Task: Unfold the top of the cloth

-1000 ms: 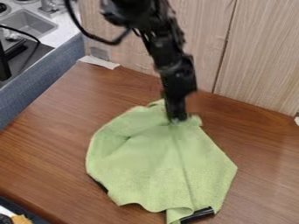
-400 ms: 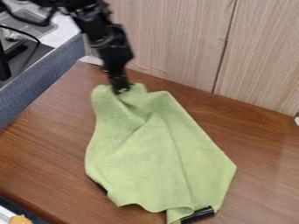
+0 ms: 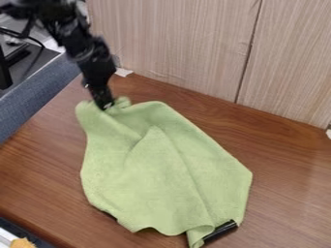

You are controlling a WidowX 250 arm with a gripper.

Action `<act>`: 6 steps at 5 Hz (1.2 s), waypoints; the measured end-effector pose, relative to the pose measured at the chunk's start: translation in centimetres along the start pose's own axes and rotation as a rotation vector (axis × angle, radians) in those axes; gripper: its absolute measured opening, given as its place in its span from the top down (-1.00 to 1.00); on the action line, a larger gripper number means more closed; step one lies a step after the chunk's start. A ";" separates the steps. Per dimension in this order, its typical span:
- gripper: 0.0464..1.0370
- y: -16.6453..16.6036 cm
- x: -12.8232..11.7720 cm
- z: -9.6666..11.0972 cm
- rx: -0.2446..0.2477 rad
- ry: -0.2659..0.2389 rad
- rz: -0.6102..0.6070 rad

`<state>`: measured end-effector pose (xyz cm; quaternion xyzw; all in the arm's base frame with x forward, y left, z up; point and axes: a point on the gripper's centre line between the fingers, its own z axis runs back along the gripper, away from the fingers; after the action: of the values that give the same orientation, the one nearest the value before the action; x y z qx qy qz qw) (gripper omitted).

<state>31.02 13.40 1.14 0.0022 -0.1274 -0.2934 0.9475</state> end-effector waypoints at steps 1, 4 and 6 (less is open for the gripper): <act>0.92 0.7 -1.3 -2.1 -0.016 0.032 0.023; -0.09 0.5 -1.8 -3.2 -0.032 0.053 0.047; -0.94 0.2 -0.7 -2.3 -0.037 0.033 0.020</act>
<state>31.14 13.77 -1.19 -0.0119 -0.1063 -0.2861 0.9522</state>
